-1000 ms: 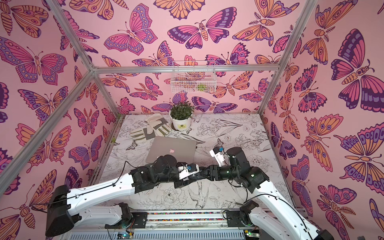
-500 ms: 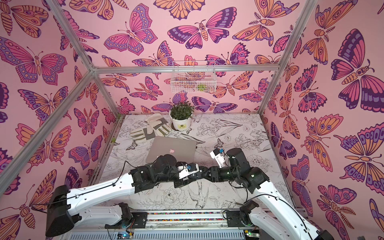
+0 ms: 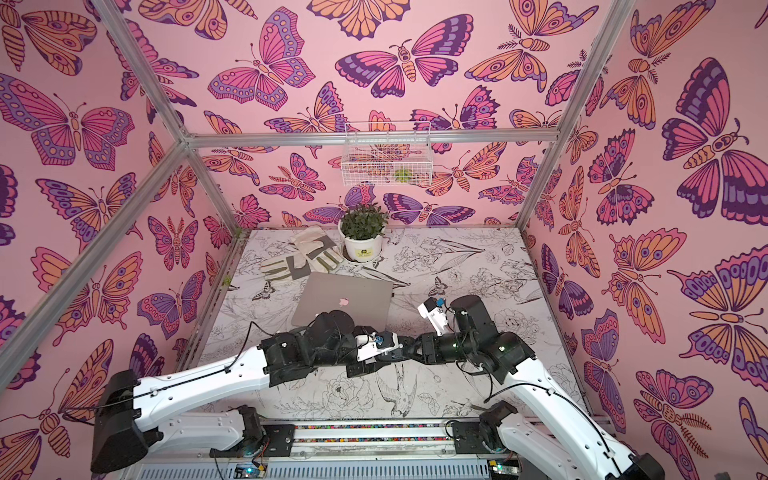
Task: Insert the wireless mouse receiver into the laptop
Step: Close the lid on the mouse.
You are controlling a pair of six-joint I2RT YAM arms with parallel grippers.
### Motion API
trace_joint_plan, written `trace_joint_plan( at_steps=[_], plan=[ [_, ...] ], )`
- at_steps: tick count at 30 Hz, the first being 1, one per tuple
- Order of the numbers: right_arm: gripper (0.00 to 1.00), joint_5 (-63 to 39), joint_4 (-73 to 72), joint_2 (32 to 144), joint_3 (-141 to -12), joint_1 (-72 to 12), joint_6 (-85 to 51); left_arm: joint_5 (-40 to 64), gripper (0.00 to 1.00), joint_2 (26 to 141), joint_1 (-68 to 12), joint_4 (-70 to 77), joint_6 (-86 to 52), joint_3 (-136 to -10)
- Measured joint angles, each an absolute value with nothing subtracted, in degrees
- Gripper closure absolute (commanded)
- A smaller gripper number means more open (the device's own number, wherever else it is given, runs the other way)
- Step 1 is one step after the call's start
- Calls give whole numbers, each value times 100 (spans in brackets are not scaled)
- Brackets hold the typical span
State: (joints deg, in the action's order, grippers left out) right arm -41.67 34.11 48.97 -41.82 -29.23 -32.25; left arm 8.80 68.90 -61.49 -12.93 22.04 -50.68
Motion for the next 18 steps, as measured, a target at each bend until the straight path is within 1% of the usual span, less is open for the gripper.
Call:
trace_joint_plan(
  at_steps=[18],
  plan=[
    [63,-4154,3409,4912,-4171,-2849,-3190,849,59,7116,-6152,-1385,2176,-5256]
  ],
)
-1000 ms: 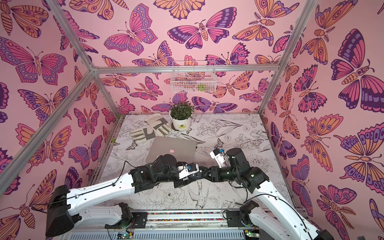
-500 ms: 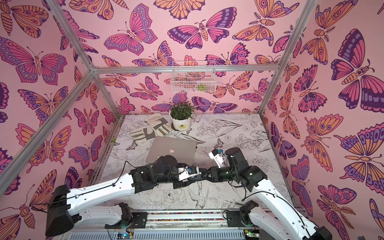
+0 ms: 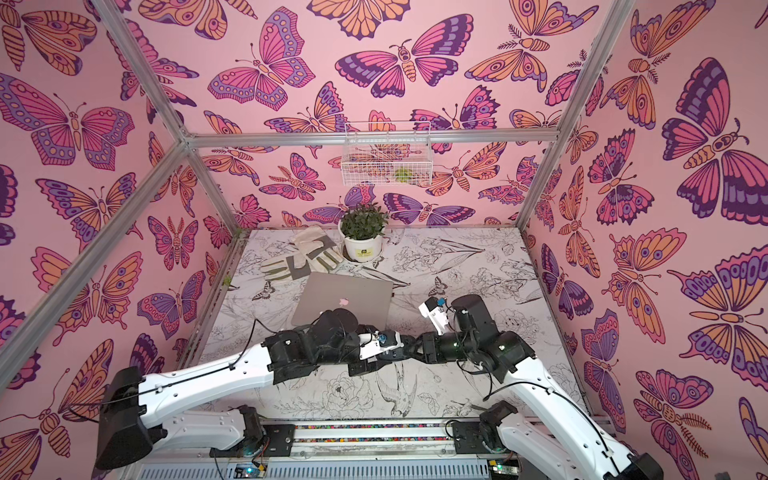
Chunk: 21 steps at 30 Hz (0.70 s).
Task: Insert the wireless mouse receiver into the laptop
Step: Close the lid on the mouse.
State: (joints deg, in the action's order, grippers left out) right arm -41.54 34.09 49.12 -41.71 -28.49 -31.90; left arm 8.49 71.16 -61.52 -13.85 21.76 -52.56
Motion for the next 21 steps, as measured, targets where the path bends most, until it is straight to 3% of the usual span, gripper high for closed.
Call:
trace_joint_plan(
  at_steps=[21],
  plan=[
    [58,-4025,3301,4971,-4104,-2856,-3310,836,59,7428,-6154,-1339,2180,-5441]
  ],
)
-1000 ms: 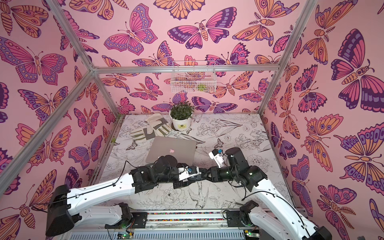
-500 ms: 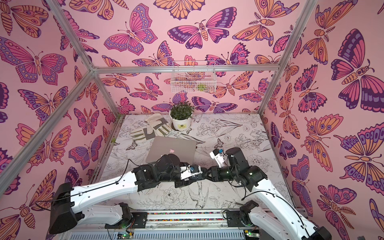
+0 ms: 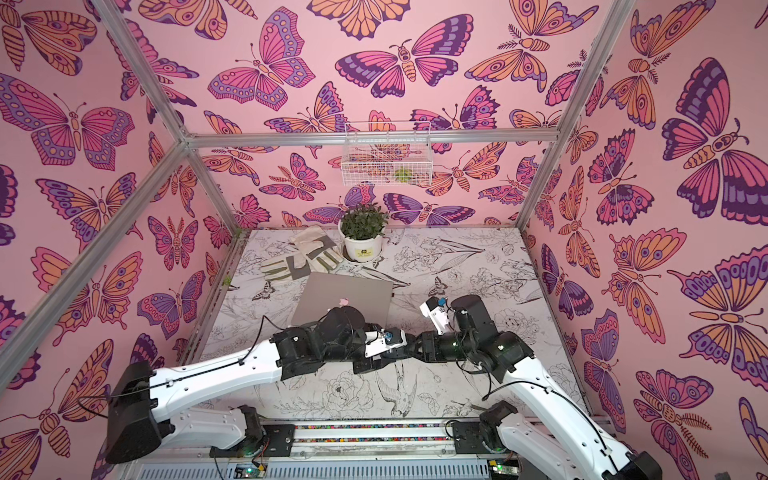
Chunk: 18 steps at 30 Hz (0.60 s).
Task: Insert the wireless mouse receiver into the laptop
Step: Close the lid on the mouse.
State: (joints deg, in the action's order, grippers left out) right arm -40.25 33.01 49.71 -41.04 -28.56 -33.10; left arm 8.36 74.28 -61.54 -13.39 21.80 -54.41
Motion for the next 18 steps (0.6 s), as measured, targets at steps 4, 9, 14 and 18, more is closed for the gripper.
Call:
trace_joint_plan(
  at_steps=[4,9,14,18],
  plan=[
    [57,-4027,3258,4978,-4104,-2860,-3317,827,60,7439,-6158,-1249,2180,-5441],
    [53,-4077,3148,4993,-4104,-2882,-3317,812,62,7450,-6198,-1024,2174,-5441],
    [43,-4165,3055,4993,-4106,-2936,-3308,843,68,7481,-6243,-679,2156,-5441],
    [35,-4150,3083,4934,-4108,-2939,-3293,856,68,7474,-6261,-502,2156,-5415]
  ],
)
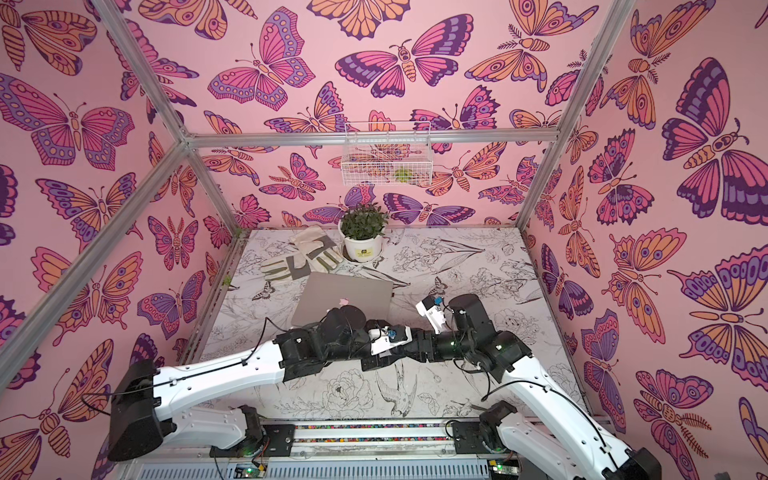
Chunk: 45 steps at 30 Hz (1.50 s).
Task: Insert the wireless mouse receiver into the laptop
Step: Close the lid on the mouse.
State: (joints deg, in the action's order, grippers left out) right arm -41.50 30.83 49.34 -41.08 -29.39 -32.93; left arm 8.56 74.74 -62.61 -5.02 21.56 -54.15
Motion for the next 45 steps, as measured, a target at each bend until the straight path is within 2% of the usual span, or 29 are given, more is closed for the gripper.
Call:
trace_joint_plan(
  at_steps=[8,18,28,45],
  plan=[
    [30,-4014,3660,4532,-4484,-2777,-3098,762,68,7387,-6265,-429,2110,-5236],
    [34,-3837,4447,4329,-4890,-2211,-2832,635,68,7135,-6265,-432,2049,-5157],
    [40,-3857,4460,4313,-4890,-1767,-2871,615,67,7091,-6265,-440,2025,-5052],
    [43,-4204,3833,4429,-4368,-1732,-3194,545,67,7083,-6263,-478,2025,-5052]
  ],
)
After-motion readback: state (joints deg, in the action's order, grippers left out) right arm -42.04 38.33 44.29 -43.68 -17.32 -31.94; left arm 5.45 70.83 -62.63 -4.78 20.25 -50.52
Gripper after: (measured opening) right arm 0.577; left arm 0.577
